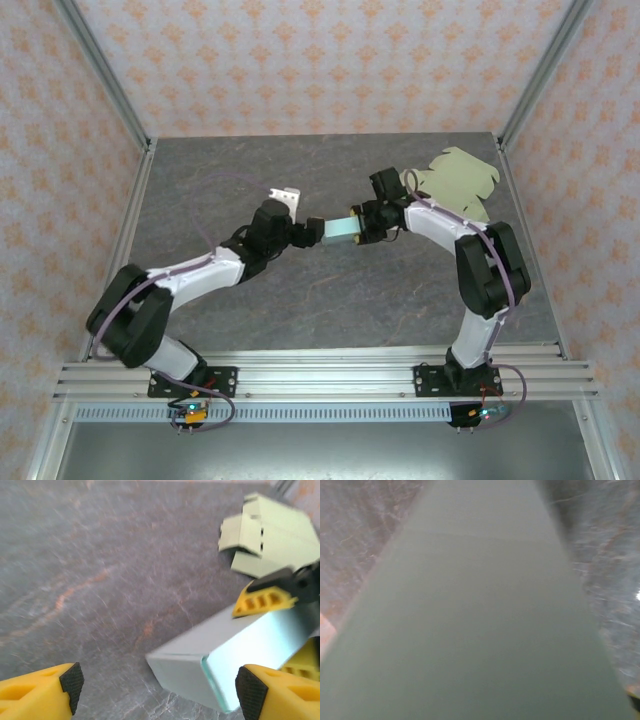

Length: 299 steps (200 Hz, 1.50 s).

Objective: Fold the paper box

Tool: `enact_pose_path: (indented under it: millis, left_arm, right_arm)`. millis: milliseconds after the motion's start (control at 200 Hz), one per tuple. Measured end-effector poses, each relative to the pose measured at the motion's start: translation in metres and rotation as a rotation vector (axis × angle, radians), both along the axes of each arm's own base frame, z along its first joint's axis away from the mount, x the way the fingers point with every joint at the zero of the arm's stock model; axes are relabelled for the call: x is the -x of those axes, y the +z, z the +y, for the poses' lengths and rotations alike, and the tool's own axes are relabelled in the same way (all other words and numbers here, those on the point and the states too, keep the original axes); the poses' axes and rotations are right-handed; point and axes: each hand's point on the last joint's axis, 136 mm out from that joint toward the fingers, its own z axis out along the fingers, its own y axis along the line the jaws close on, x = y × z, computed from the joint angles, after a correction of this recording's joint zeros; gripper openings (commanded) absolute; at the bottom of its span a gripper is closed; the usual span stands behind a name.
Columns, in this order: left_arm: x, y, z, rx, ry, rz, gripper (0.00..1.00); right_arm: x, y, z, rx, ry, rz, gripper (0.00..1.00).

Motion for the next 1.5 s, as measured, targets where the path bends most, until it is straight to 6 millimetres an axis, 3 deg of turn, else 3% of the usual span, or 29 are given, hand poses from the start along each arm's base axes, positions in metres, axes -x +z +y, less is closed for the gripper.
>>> enact_pose_path:
  millis: [95, 230, 355, 481, 636, 706, 761, 851, 911, 976, 1066, 1151, 1231, 1376, 1437, 1497]
  left_arm:
    - [0.002, 0.032, 0.024, 0.028, 0.096, -0.076, 0.87]
    - [-0.004, 0.06, 0.087, 0.033, 0.315, -0.141, 0.87]
    - [0.0, 0.056, 0.137, -0.001, 0.492, -0.138, 0.87]
    - [0.007, 0.039, 0.16, -0.036, 0.576, -0.093, 0.88]
    - [0.012, 0.027, 0.167, -0.052, 0.598, -0.048, 0.89]
    - [0.01, 0.022, 0.164, -0.057, 0.584, -0.026, 0.89]
    - [0.006, 0.018, 0.162, -0.066, 0.575, -0.006, 0.89]
    - [-0.003, 0.011, 0.155, -0.077, 0.556, 0.037, 0.89]
    - [-0.01, 0.004, 0.148, -0.079, 0.534, 0.069, 0.89]
    - [-0.019, -0.003, 0.139, -0.08, 0.506, 0.107, 0.88]
    - [-0.029, -0.015, 0.131, -0.079, 0.487, 0.17, 0.88]
    - [-0.03, -0.022, 0.13, -0.076, 0.485, 0.216, 0.88]
    - [-0.027, -0.022, 0.137, -0.081, 0.498, 0.235, 0.88]
    - [-0.019, -0.017, 0.16, -0.079, 0.548, 0.261, 0.88]
    - [-0.015, -0.012, 0.175, -0.059, 0.589, 0.265, 0.88]
    - [-0.01, -0.006, 0.191, -0.032, 0.637, 0.258, 0.89]
  right_arm:
    - [-0.012, 0.001, 0.012, -0.062, -0.055, -0.069, 0.42]
    - [-0.028, 0.005, 0.026, -0.143, -0.148, -0.17, 0.51]
    - [-0.046, 0.003, 0.041, -0.207, -0.216, -0.237, 0.68]
    - [-0.049, -0.004, 0.052, -0.231, -0.222, -0.265, 0.78]
    - [-0.023, -0.003, 0.051, -0.205, -0.184, -0.233, 0.84]
    - [-0.002, 0.007, 0.033, -0.144, -0.165, -0.217, 0.87]
    - [0.01, 0.027, 0.014, -0.084, -0.141, -0.237, 0.87]
    - [0.013, 0.062, -0.02, 0.01, -0.11, -0.325, 0.89]
    - [0.007, 0.074, -0.039, 0.071, -0.077, -0.382, 0.91]
    - [-0.003, 0.071, -0.052, 0.126, -0.037, -0.413, 0.89]
    - [-0.016, 0.036, -0.053, 0.167, 0.051, -0.388, 0.89]
    - [-0.024, -0.006, -0.041, 0.196, 0.172, -0.342, 0.86]
    - [-0.034, -0.024, -0.024, 0.199, 0.287, -0.344, 0.83]
    - [-0.059, -0.017, 0.017, 0.181, 0.415, -0.451, 0.8]
    - [-0.069, -0.01, 0.046, 0.158, 0.469, -0.507, 0.76]
    - [-0.084, -0.004, 0.089, 0.117, 0.547, -0.573, 0.65]
